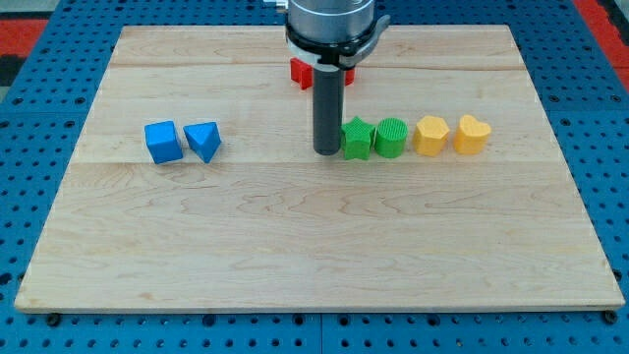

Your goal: Slide the red circle towards the green star

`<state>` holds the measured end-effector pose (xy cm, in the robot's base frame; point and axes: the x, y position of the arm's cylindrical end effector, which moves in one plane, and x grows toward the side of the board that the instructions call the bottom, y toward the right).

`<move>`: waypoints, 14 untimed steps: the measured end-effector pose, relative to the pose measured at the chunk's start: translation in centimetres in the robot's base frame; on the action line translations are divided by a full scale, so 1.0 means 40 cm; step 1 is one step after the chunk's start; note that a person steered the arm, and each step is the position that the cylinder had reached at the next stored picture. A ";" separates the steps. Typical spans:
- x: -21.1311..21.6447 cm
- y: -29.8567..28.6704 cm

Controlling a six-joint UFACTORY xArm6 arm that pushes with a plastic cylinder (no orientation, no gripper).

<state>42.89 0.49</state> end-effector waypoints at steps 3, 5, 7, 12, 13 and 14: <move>-0.254 -0.195; -0.503 -0.148; -0.494 0.102; -0.347 -0.013; -0.301 0.024; -0.272 -0.008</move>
<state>32.00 0.16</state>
